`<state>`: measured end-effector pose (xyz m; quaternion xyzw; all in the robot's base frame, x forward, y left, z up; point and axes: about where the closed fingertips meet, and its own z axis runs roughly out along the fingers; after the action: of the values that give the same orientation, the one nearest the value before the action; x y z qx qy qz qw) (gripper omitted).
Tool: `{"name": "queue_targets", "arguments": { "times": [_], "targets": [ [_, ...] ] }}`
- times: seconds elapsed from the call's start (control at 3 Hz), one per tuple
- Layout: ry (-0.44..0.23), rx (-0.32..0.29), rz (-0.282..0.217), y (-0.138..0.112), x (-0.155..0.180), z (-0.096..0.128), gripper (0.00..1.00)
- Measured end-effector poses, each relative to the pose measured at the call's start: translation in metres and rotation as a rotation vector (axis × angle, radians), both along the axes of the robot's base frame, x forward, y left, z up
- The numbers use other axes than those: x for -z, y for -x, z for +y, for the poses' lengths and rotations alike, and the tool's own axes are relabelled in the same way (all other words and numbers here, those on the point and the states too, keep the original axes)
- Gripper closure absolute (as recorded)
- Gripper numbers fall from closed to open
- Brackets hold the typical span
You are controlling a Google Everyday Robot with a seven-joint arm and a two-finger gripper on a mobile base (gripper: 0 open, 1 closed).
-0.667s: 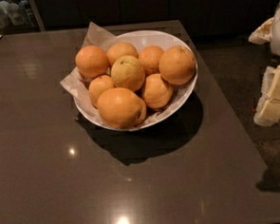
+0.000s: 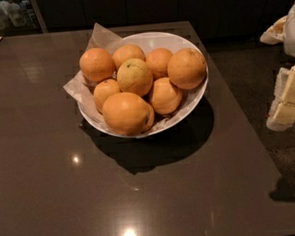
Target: Pick orange from white bowl
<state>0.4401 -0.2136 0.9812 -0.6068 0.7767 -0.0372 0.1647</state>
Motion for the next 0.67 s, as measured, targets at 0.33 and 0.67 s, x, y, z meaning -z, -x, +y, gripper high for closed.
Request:
{"name": "queue_targets", "arguments": {
  "times": [0.33,0.67],
  "targets": [
    [0.022,-0.038,0.006,-0.010,-0.006,0.011,0.00],
    [0.050,-0.100,0.010,-0.024,-0.012,0.029,0.00]
  ]
}}
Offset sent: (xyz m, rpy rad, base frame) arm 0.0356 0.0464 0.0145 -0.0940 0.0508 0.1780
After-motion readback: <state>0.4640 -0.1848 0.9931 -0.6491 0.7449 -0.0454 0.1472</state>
